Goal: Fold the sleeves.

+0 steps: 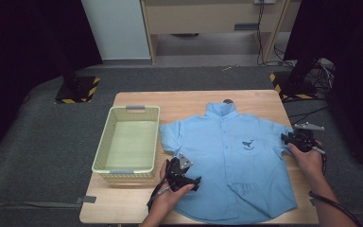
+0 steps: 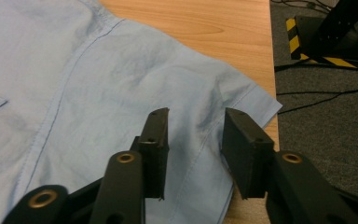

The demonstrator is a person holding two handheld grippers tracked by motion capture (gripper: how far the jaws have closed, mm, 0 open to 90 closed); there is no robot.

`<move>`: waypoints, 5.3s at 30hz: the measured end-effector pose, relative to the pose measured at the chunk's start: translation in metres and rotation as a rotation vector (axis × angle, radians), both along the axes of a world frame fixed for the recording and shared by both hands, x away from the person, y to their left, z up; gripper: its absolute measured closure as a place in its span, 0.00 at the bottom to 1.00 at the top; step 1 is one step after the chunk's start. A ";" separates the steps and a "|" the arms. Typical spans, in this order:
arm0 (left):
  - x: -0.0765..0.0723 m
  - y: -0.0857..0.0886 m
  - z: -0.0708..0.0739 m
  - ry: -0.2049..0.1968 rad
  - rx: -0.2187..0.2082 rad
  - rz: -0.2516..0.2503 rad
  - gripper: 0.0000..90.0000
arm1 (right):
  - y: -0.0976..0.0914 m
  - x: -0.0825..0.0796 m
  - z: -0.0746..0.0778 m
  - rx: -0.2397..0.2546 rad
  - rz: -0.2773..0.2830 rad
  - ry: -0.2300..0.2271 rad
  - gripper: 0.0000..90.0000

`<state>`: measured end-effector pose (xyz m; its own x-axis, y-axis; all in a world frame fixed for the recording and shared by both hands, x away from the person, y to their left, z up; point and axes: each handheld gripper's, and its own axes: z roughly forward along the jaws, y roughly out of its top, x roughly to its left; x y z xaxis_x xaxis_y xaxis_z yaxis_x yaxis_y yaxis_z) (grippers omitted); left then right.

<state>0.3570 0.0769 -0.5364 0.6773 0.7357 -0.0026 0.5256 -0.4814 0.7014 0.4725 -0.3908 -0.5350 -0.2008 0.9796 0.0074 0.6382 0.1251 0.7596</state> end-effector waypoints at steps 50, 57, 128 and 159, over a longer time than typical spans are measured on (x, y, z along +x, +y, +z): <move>0.000 0.000 0.000 0.001 0.004 0.005 0.00 | 0.115 -0.021 0.071 -0.170 0.298 -0.081 0.59; 0.000 0.000 0.000 0.002 0.004 0.004 0.00 | 0.099 -0.021 0.040 -0.049 0.284 -0.010 0.41; 0.135 0.007 0.018 -0.016 0.038 0.481 0.32 | 0.061 -0.054 -0.004 -0.021 0.364 0.054 0.05; 0.128 0.001 0.007 -0.014 -0.029 0.431 0.72 | 0.061 -0.056 -0.004 -0.022 0.362 0.053 0.05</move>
